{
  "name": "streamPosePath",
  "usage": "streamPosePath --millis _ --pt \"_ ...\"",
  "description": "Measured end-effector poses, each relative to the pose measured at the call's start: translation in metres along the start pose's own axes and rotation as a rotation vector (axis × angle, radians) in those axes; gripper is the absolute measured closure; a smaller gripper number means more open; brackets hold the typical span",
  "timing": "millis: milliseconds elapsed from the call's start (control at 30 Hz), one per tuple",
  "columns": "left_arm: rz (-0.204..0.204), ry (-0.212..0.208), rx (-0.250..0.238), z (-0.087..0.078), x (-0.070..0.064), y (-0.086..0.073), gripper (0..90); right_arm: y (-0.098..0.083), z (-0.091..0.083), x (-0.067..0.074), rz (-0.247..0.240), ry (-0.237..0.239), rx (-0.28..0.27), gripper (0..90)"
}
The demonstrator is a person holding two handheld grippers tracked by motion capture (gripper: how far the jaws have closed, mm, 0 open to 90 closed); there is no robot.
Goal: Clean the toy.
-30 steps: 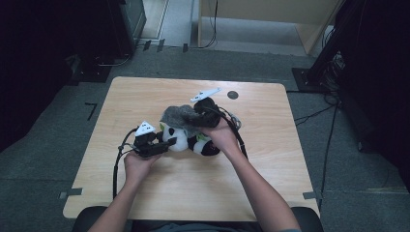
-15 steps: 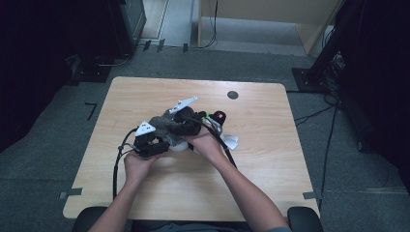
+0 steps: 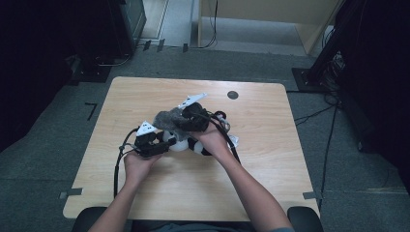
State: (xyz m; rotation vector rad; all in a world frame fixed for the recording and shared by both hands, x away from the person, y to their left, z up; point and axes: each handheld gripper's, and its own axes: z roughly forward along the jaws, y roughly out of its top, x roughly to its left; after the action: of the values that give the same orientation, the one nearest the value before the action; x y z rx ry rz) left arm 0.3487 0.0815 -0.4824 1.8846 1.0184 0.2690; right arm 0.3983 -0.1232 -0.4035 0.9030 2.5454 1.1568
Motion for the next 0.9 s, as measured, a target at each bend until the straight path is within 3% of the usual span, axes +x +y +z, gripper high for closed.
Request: streamPosePath --millis 300,433,700,900 --pt "-0.003 -0.003 0.013 0.000 0.000 0.002 45.1 -0.011 -0.011 -0.037 0.098 -0.060 0.003 74.8" --pt "-0.008 -0.005 0.020 0.001 0.001 0.004 45.3 -0.015 -0.015 -0.050 0.139 -0.065 -0.011 74.9" --pt "-0.001 -0.017 0.023 0.000 0.002 0.003 44.8 -0.017 -0.029 -0.055 0.144 -0.102 -0.038 74.9" --pt "-0.011 -0.021 0.032 -0.001 0.002 0.004 43.7 -0.013 -0.039 -0.046 0.141 -0.072 -0.052 75.2"
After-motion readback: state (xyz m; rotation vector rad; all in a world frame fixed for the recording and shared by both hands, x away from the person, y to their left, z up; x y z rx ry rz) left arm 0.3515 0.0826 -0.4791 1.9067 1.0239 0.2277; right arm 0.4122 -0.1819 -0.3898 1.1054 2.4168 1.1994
